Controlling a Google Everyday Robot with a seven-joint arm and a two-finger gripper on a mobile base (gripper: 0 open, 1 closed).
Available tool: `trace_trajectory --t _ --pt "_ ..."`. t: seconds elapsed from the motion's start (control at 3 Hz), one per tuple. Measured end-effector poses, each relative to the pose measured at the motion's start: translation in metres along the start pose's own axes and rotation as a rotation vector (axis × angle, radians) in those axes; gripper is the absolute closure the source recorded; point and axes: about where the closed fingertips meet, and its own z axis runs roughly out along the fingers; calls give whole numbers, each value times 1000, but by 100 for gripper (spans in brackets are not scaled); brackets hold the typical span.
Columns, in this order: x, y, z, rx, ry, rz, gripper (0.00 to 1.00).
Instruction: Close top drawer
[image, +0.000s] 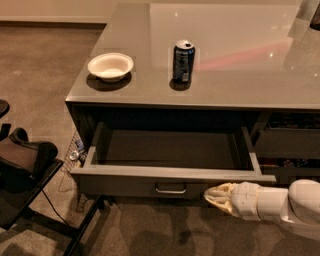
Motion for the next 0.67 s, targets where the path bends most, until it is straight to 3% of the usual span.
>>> trace_trajectory --t 0.33,0.67 --pt "-13 -22 9 8 -6 -27 100" --pt "-28 -59 30 15 5 -53 100"
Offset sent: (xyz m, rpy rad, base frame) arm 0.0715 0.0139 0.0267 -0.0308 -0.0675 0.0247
